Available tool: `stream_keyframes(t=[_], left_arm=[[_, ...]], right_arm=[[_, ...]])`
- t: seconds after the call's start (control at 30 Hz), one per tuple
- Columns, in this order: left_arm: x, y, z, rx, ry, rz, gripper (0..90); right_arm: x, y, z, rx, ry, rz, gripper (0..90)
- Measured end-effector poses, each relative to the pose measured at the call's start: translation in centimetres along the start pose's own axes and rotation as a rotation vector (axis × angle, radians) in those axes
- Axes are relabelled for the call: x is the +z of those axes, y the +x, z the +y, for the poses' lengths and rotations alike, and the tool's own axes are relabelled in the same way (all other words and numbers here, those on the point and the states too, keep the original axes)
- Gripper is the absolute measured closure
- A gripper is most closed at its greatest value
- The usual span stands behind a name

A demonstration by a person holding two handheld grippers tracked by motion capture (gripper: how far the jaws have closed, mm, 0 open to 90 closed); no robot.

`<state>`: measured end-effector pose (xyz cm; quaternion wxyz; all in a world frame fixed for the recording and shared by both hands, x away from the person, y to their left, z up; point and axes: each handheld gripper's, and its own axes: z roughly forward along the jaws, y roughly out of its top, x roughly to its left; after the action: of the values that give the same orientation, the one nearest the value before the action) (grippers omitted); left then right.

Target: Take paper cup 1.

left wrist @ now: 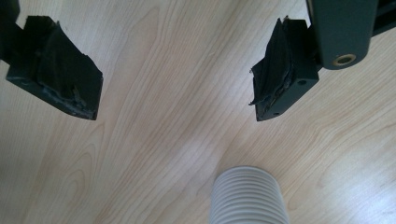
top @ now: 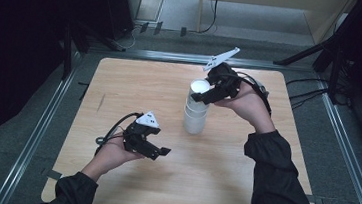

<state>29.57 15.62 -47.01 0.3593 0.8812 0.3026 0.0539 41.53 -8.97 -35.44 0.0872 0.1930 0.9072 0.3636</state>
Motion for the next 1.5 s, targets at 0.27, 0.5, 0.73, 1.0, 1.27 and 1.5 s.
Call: stream_keyframes(t=[0.27, 0.5, 0.73, 1.0, 1.27, 1.5], left_arm=[[0.5, -0.2, 0.6, 0.034, -0.001, -0.017, 16.2], [0.8, -0.2, 1.1, 0.052, -0.015, -0.022, 16.1], [0.9, 0.2, 1.8, 0.055, -0.028, -0.037, 16.1], [0.9, 0.8, 2.6, 0.065, -0.035, -0.058, 14.1], [0.6, 1.4, 3.5, 0.079, -0.075, -0.138, 10.7], [0.9, 1.7, 3.8, 0.079, -0.069, -0.17, 10.0]], right_arm=[[-2.5, 0.7, 0.2, 0.008, -0.072, -0.03, 33.6], [-5.0, 1.5, 0.0, -0.009, -0.12, -0.063, 34.0], [-6.8, 2.4, -0.8, -0.008, -0.121, -0.061, 34.1], [-7.0, 3.1, -2.0, 0.01, -0.12, 0.011, 34.3], [-6.7, 3.5, -3.6, 0.026, -0.069, 0.02, 34.5], [-5.9, 4.0, -5.4, 0.061, -0.037, 0.046, 34.5]])
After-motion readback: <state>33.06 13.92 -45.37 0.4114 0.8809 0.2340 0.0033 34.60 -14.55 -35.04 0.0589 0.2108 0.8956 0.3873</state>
